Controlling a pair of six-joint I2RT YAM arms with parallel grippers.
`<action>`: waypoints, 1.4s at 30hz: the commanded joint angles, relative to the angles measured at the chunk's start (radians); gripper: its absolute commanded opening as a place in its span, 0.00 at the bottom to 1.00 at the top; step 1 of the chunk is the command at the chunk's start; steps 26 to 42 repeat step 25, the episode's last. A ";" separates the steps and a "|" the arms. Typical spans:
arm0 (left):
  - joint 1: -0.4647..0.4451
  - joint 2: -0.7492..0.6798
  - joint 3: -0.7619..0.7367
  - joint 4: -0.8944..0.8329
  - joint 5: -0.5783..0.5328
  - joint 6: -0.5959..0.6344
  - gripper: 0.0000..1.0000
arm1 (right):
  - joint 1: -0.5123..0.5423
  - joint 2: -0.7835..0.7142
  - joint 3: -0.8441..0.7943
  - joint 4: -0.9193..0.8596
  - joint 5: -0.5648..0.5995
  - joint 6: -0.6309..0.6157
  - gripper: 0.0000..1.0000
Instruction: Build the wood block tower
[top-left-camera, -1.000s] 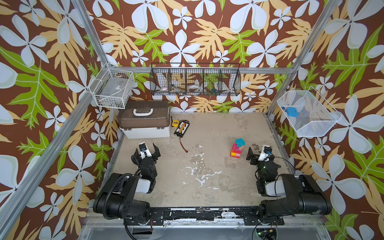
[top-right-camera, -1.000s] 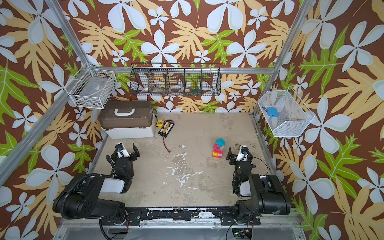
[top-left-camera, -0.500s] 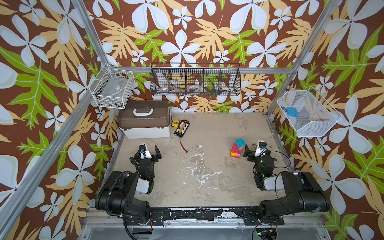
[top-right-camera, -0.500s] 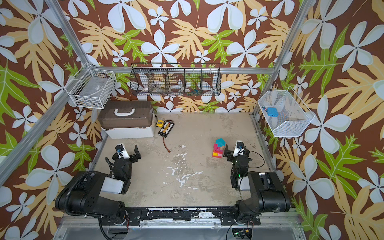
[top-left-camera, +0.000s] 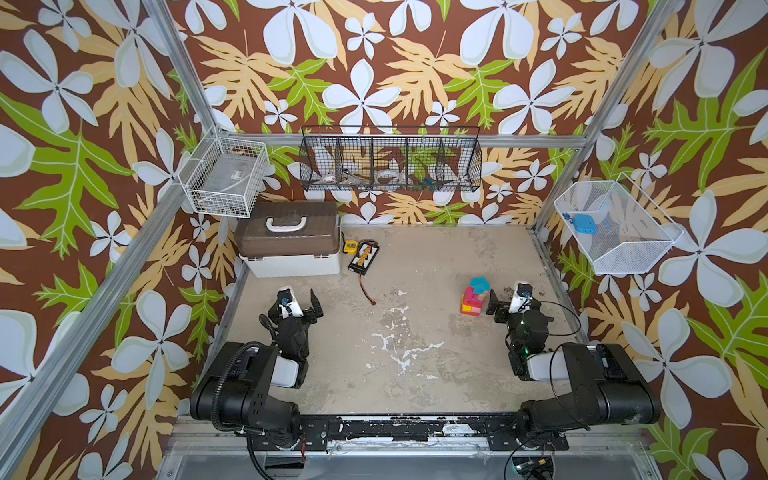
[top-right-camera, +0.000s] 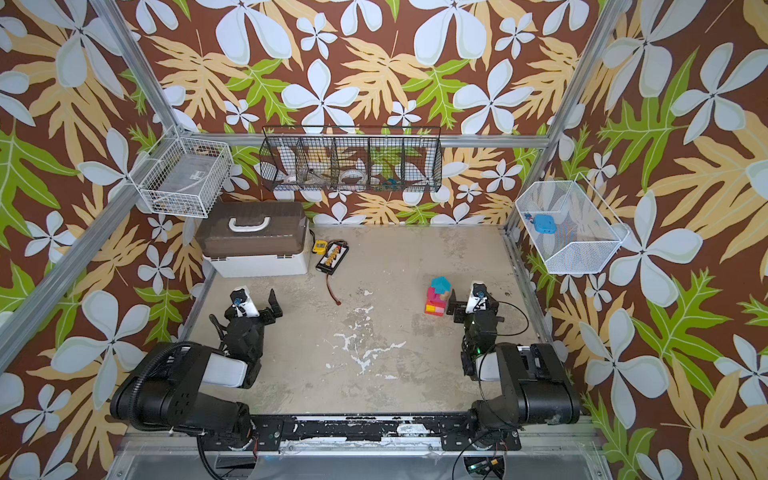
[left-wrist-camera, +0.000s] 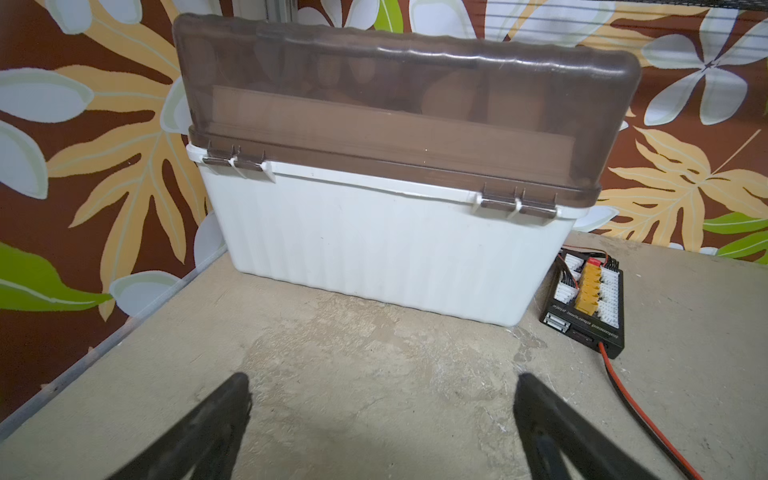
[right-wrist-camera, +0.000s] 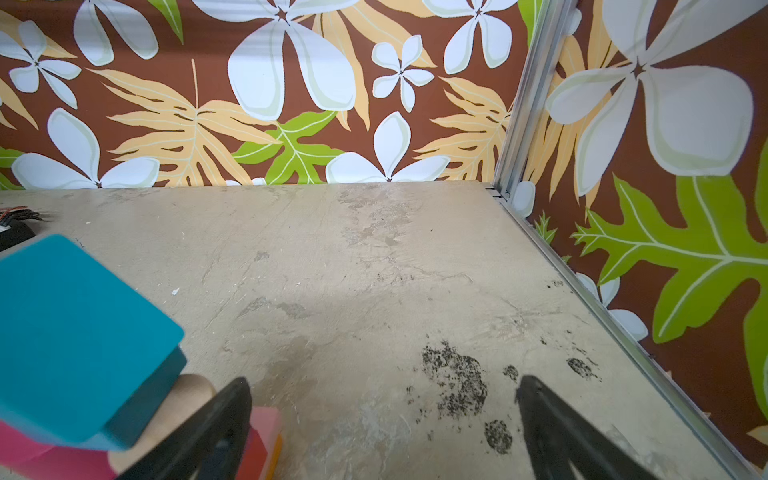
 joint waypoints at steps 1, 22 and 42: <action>0.002 0.001 0.000 0.041 0.001 0.002 1.00 | 0.000 0.001 0.003 0.006 0.011 -0.001 1.00; 0.001 0.000 -0.001 0.040 0.001 0.002 1.00 | 0.011 0.005 0.009 -0.002 0.029 -0.007 1.00; 0.001 0.000 0.000 0.041 0.001 0.002 1.00 | 0.017 0.003 0.009 -0.002 0.036 -0.010 1.00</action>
